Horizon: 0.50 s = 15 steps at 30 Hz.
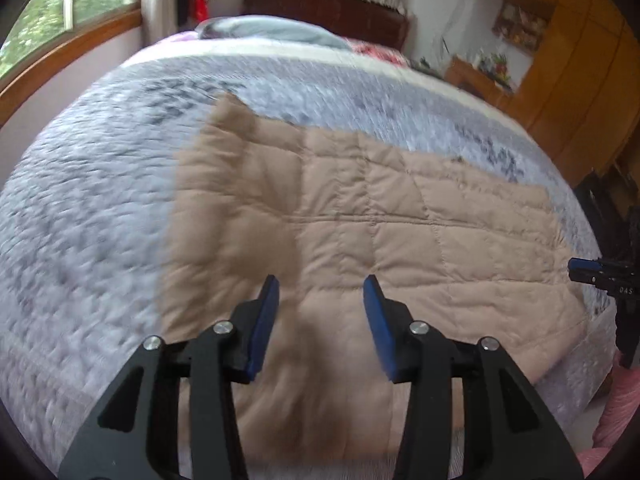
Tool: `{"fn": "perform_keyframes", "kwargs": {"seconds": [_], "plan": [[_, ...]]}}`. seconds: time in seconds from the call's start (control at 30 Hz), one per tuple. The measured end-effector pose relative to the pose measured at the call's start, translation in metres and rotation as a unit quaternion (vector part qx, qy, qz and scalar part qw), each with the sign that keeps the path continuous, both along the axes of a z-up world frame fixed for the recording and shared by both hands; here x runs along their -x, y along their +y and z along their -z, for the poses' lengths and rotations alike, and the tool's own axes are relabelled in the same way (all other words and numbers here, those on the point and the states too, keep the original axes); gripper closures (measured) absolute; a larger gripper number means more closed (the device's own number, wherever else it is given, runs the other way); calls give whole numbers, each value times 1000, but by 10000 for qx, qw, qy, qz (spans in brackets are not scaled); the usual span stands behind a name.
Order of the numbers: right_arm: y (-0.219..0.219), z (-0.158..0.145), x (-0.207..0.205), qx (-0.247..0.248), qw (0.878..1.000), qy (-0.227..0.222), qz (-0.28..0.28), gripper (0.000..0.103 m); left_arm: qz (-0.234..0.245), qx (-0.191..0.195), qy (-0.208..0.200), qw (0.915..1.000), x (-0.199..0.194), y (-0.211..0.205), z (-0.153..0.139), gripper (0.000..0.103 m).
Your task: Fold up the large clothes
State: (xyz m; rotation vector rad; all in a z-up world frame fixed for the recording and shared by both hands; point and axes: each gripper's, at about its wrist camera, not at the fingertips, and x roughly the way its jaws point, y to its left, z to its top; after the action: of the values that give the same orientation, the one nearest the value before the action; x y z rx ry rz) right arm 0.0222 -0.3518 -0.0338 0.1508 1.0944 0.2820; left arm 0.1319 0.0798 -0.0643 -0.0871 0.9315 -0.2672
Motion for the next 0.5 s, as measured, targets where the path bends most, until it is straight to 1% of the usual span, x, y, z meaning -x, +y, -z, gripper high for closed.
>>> {"fn": "perform_keyframes", "kwargs": {"seconds": [0.03,0.1,0.2,0.23,0.27,0.33,0.4,0.5], "plan": [[-11,-4,3,-39,9999,36,140,59,-138,50,-41,9999,9,8,-5,54],[-26,-5,4,-66,9994,151,319,59,-559,134,-33,9983,28,29,-10,53],[-42,1,4,4,9980,317,548,59,-1114,266,55,9934,52,55,-5,52],[-46,5,3,-76,9975,391,587,59,-1273,348,94,9912,58,61,-3,52],[-50,9,1,-183,9968,490,602,59,-1453,527,153,9879,68,70,1,52],[-55,17,-2,-313,9949,659,689,58,-1608,762,233,9838,75,79,7,51],[-56,22,-6,-424,9933,805,715,52,-1742,1062,297,9785,84,83,15,47],[-54,25,-13,-457,9925,902,690,50,-1704,1401,333,9748,86,82,24,44]]}}
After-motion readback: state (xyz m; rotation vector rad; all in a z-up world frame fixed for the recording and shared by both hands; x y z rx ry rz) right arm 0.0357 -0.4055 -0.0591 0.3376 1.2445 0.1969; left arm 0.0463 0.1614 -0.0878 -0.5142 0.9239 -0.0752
